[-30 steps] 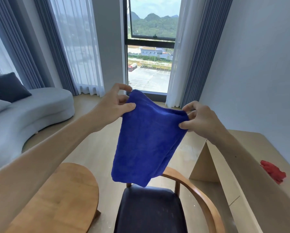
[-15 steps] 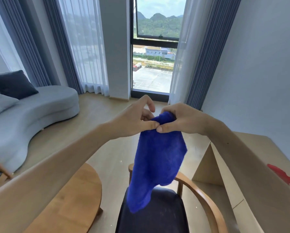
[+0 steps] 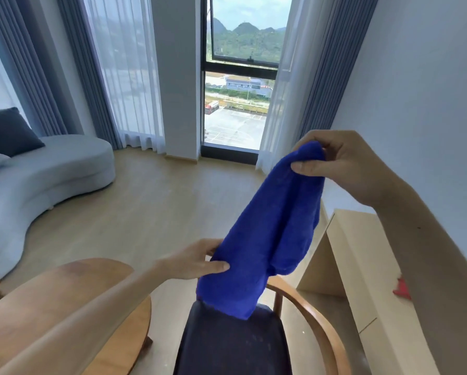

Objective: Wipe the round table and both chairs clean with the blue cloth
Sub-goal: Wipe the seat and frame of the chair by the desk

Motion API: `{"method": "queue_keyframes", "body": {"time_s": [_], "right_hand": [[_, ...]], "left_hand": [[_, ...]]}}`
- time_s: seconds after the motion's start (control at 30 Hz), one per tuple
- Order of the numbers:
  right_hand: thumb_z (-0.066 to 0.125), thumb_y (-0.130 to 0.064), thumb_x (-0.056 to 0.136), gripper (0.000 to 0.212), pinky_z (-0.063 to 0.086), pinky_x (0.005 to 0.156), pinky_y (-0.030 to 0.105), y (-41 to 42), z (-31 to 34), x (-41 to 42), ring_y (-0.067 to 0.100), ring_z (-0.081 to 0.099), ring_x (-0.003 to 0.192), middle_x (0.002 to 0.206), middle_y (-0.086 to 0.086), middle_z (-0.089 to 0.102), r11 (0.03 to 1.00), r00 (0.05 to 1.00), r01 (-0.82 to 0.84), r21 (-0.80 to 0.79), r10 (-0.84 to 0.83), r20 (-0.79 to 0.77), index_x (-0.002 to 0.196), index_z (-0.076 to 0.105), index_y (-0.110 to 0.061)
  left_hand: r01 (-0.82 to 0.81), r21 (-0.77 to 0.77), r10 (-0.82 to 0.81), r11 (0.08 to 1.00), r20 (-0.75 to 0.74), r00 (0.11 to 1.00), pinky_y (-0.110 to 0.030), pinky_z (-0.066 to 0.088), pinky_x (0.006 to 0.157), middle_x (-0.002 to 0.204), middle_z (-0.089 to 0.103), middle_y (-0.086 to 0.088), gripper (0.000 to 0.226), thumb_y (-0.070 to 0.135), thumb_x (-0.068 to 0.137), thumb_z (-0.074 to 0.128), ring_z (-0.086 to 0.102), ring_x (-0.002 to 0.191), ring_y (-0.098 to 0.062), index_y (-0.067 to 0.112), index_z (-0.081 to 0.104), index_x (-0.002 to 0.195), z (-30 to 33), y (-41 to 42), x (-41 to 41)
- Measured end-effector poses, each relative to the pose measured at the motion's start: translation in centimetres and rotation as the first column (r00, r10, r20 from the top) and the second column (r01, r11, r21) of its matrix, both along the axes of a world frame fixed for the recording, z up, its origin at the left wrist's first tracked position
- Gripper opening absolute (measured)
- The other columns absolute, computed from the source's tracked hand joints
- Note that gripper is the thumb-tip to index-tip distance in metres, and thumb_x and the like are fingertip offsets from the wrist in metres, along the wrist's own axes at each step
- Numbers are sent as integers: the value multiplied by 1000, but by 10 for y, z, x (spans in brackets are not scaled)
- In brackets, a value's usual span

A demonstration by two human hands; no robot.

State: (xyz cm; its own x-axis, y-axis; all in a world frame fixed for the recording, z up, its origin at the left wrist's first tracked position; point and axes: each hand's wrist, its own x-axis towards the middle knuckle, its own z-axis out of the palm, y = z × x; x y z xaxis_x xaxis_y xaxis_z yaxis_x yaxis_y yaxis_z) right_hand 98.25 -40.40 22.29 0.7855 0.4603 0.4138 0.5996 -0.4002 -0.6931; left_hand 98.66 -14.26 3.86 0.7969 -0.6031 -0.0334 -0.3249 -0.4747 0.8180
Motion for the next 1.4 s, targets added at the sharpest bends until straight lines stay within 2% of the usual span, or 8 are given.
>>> {"method": "queue_keyframes", "body": {"time_s": [0.17, 0.23, 0.43, 0.63, 0.77, 1.0, 1.13, 1.4], "right_hand": [[67, 3, 83, 25, 47, 64, 13, -41, -5, 1, 5, 59, 68, 70, -10, 65, 987, 988, 157, 42, -156, -10, 77, 67, -21], [67, 4, 82, 25, 46, 65, 17, -63, -19, 2, 5, 57, 66, 66, -10, 63, 966, 965, 256, -20, -257, -57, 75, 67, -20], [63, 2, 82, 20, 47, 62, 22, -84, -80, 10, 11, 61, 67, 65, -4, 66, 895, 858, 372, -246, -433, -277, 72, 66, -15], [62, -6, 81, 13, 44, 64, 29, -70, -118, 17, 16, 57, 66, 65, 3, 63, 875, 808, 389, -287, -474, -351, 68, 62, -8], [63, -8, 78, 12, 43, 52, 28, -61, -139, 15, 18, 53, 48, 58, 6, 60, 866, 772, 412, -283, -496, -398, 70, 61, -1], [64, -13, 80, 10, 42, 42, 19, -25, -174, 6, 11, 51, 37, 60, 7, 65, 838, 738, 448, -310, -543, -400, 71, 68, -12], [62, -18, 79, 12, 48, 58, 31, 17, -188, -5, 18, 60, 57, 66, 8, 68, 836, 774, 446, -320, -539, -332, 75, 73, -12], [64, -33, 81, 24, 46, 65, 34, 47, -177, -20, 23, 60, 73, 76, 7, 66, 904, 891, 257, -342, -359, -278, 84, 66, -9]], "left_hand": [[-153, 77, 150, 985, 39, 988, -42, 51, 80, 92, 66, -11, 30, 32, 87, 58, 62, 84, -27, 8, 62, 105, -12, 27, -3], [-230, 79, 222, 970, 98, 970, -39, 49, 71, 76, 62, -2, 25, 38, 83, 58, 58, 71, -17, 15, 61, 90, 4, 46, 6], [-292, 219, 249, 931, 205, 947, -23, 45, 64, 76, 66, 5, 15, 20, 96, 56, 62, 69, -9, 21, 63, 83, 50, 66, 30], [-392, 248, 394, 886, 43, 918, -30, 46, 70, 80, 69, -6, 19, 17, 95, 55, 62, 74, -17, 11, 68, 83, 48, 55, 31], [-483, 250, 513, 839, -70, 856, -32, 42, 69, 79, 66, -9, 17, 17, 89, 61, 57, 74, -19, 5, 69, 80, 32, 49, 34], [-586, 266, 642, 765, -255, 723, -25, 51, 47, 74, 63, -8, 14, 16, 81, 61, 62, 67, -22, 4, 68, 78, 2, 16, 25], [-597, 146, 594, 789, -429, 680, -37, 60, 57, 74, 68, -15, 12, 12, 84, 59, 70, 62, -30, 1, 64, 81, -8, -27, 8], [-627, -84, 403, 774, -699, 591, -38, 60, 69, 72, 66, -18, 22, 1, 92, 45, 67, 68, -30, -5, 64, 83, 12, -62, -12]]}}
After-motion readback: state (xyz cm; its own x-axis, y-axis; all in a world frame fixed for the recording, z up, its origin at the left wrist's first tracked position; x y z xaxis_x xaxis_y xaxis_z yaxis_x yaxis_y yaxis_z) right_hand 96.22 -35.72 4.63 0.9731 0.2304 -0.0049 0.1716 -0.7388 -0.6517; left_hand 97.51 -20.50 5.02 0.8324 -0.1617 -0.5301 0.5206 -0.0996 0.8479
